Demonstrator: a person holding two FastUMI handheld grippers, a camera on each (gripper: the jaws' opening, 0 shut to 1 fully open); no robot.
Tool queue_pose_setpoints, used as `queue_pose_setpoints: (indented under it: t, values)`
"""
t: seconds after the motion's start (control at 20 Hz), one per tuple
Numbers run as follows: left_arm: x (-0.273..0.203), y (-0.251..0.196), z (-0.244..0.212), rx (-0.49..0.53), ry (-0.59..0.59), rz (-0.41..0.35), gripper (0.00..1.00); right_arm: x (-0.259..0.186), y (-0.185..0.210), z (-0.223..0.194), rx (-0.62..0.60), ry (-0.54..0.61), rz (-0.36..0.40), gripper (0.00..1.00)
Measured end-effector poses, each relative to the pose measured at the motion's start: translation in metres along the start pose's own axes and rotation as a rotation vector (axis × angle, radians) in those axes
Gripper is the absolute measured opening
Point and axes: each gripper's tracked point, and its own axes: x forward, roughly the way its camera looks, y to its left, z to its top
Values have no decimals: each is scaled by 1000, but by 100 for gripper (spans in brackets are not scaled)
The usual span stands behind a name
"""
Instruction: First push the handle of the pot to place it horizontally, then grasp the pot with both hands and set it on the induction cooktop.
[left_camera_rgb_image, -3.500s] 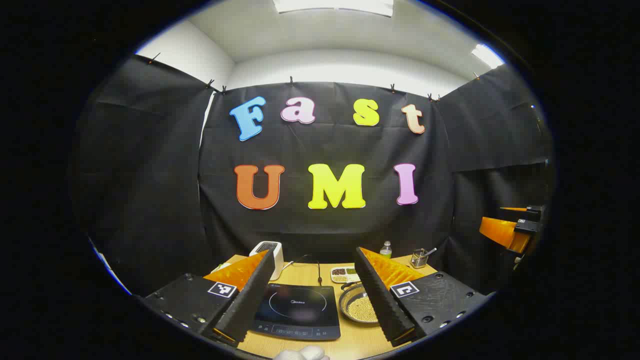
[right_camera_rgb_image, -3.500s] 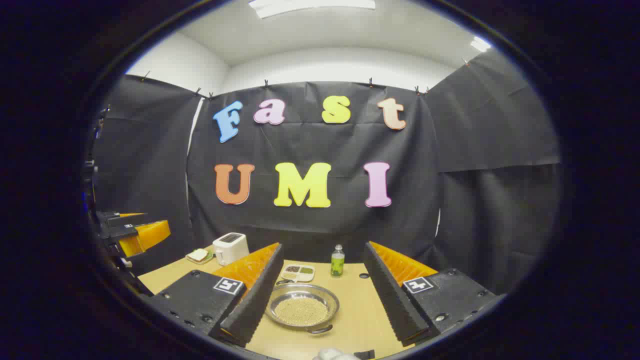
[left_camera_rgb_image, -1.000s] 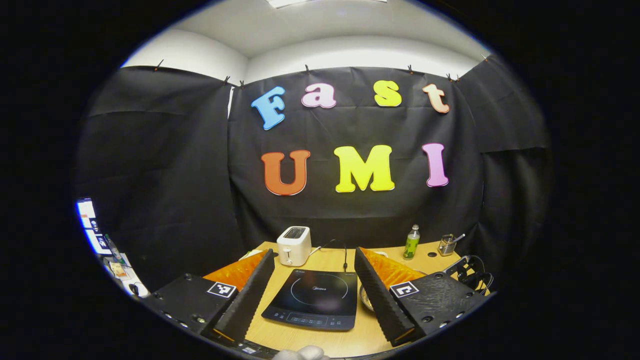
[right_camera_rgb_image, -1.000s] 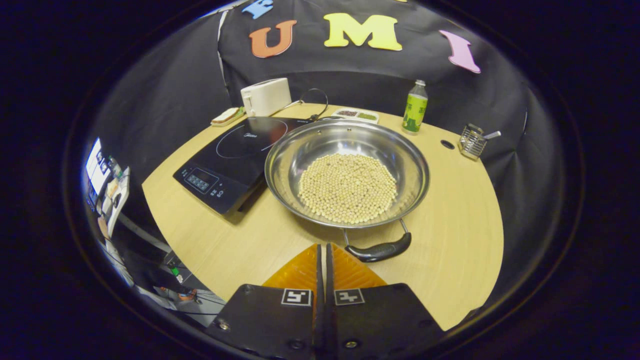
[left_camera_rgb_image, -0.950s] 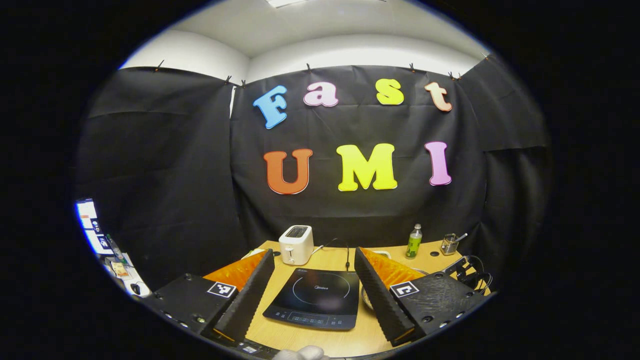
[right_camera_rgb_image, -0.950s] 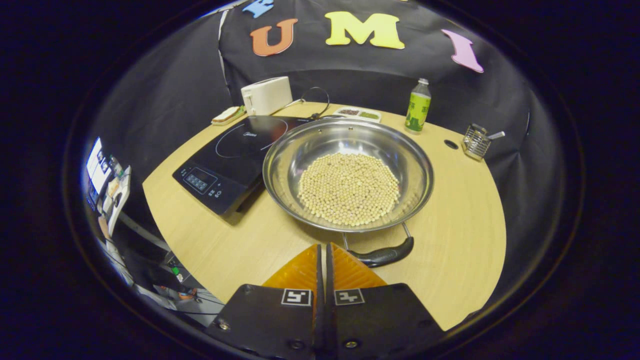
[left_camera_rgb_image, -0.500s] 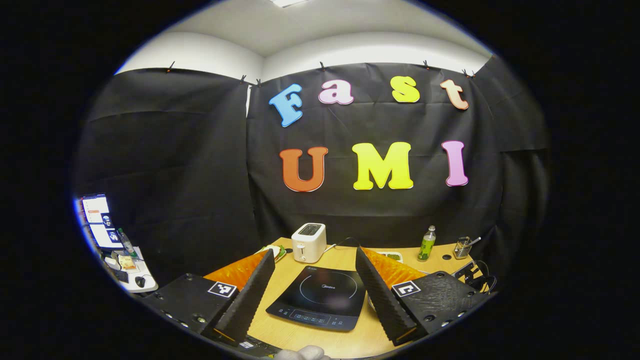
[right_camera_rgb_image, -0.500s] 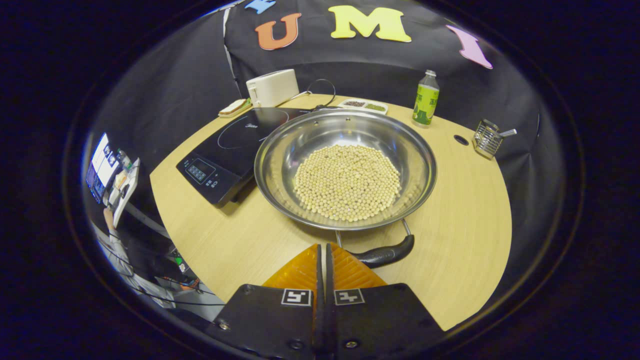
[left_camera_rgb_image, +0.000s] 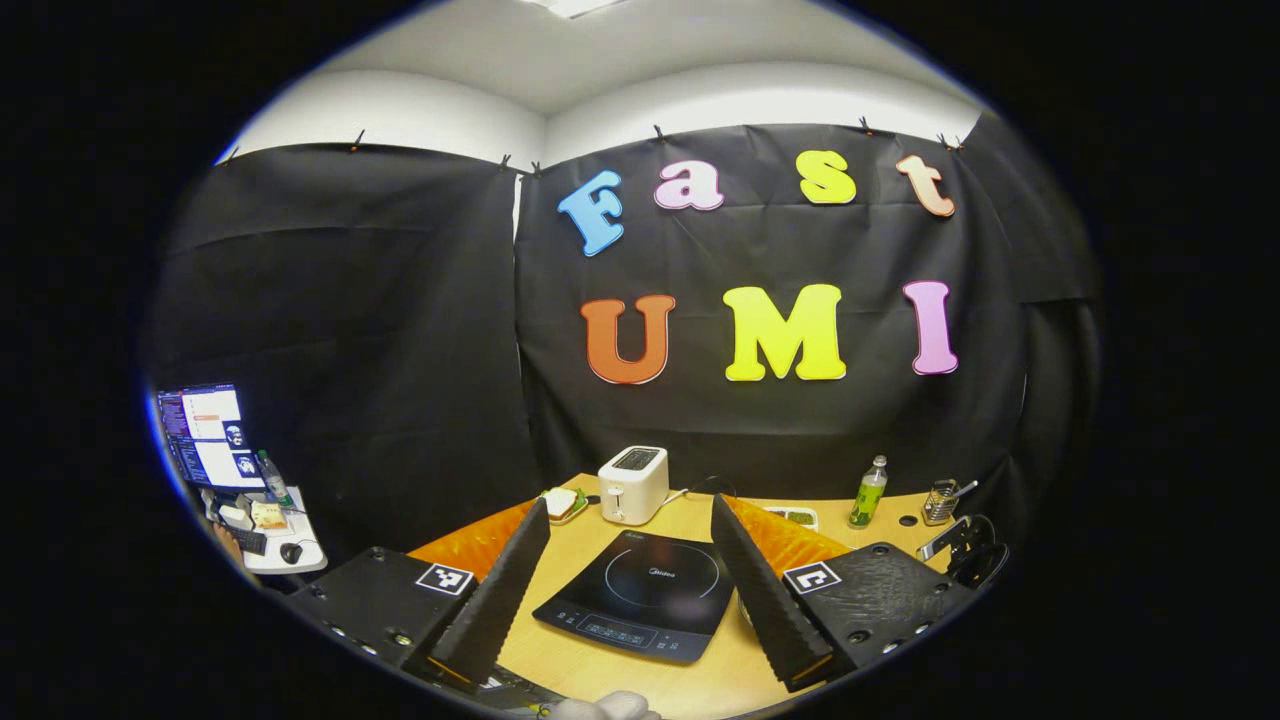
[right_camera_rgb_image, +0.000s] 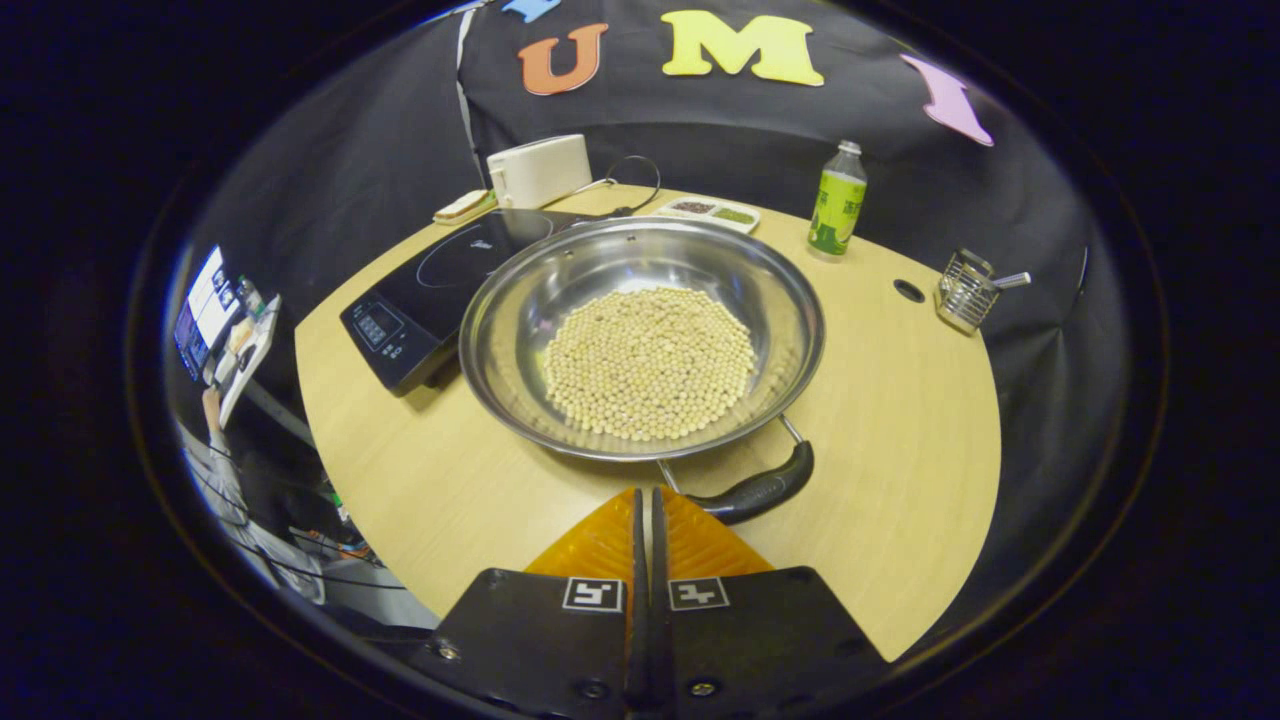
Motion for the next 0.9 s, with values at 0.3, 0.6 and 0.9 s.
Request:
queue_pose_setpoints:
  t: [0.3, 0.6, 0.9]
  values:
    - [-3, -7, 0, -2, 2, 18, 96, 5, -40, 10, 27, -10, -34, 4]
    - [5, -12, -1, -7, 10, 31, 96, 10, -65, 17, 26, -20, -69, 7]
    - [9, -14, -3, -6, 14, 36, 96, 15, -84, 26, 23, -28, -99, 4]
